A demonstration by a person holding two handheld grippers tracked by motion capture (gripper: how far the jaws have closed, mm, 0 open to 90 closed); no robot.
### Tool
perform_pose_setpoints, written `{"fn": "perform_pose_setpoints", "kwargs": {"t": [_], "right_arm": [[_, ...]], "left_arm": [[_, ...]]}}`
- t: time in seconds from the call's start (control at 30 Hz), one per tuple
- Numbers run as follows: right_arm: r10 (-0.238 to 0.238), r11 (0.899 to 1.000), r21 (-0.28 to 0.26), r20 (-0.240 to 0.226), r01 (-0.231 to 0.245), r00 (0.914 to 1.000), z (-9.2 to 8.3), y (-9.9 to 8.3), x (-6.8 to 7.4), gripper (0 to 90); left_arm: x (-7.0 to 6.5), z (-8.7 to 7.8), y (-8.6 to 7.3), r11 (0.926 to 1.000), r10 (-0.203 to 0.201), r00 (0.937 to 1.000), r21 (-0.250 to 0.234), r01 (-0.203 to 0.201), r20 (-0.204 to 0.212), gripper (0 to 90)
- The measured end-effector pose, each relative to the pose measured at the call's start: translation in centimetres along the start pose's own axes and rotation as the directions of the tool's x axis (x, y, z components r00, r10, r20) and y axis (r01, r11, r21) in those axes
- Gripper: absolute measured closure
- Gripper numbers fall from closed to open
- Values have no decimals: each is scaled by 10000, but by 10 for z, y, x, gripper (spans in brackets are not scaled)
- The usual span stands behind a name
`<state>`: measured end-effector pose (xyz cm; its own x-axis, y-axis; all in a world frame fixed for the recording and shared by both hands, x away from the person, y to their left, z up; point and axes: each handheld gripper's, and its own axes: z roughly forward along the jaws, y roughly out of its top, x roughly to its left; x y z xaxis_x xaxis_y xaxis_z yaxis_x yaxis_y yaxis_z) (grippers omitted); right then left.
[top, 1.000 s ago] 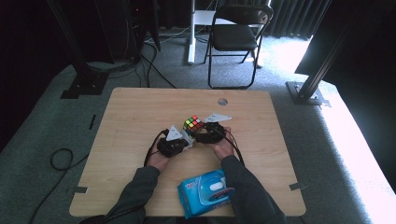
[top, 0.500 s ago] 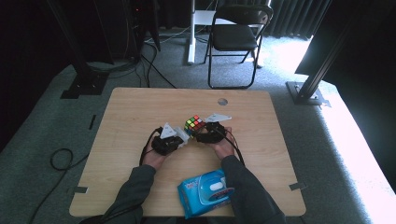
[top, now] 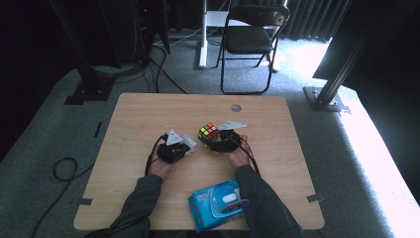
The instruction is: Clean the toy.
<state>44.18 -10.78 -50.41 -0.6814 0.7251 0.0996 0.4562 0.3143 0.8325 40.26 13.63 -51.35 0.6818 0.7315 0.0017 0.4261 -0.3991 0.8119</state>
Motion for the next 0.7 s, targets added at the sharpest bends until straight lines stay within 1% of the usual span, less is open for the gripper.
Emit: {"fn": "perform_pose_setpoints", "kwargs": {"t": [0.07, 0.23, 0.37, 0.47, 0.7], "right_arm": [[7, 10000, 24, 47, -7, 10000, 0, -1, -1, 344], [121, 9997, 185, 339, -127, 9994, 1, -1, -2, 343], [21, 9992, 389, 613, -44, 9981, 3, -3, -2, 344], [22, 9988, 493, 732, -58, 9973, 4, -3, -3, 343], [265, 9971, 687, 944, -331, 9952, 6, -4, -6, 343]], "left_arm": [[2, -1, -1, 10000, -42, 10000, 18, 42, -42, 835], [5, -1, -2, 9998, -167, 9997, 59, 168, -195, 834], [8, -2, -4, 9996, -267, 9993, 121, 270, -262, 833], [11, -2, -6, 9991, -352, 9987, 207, 360, -362, 829], [16, -3, -11, 9982, -504, 9971, 299, 522, -564, 828]]}}
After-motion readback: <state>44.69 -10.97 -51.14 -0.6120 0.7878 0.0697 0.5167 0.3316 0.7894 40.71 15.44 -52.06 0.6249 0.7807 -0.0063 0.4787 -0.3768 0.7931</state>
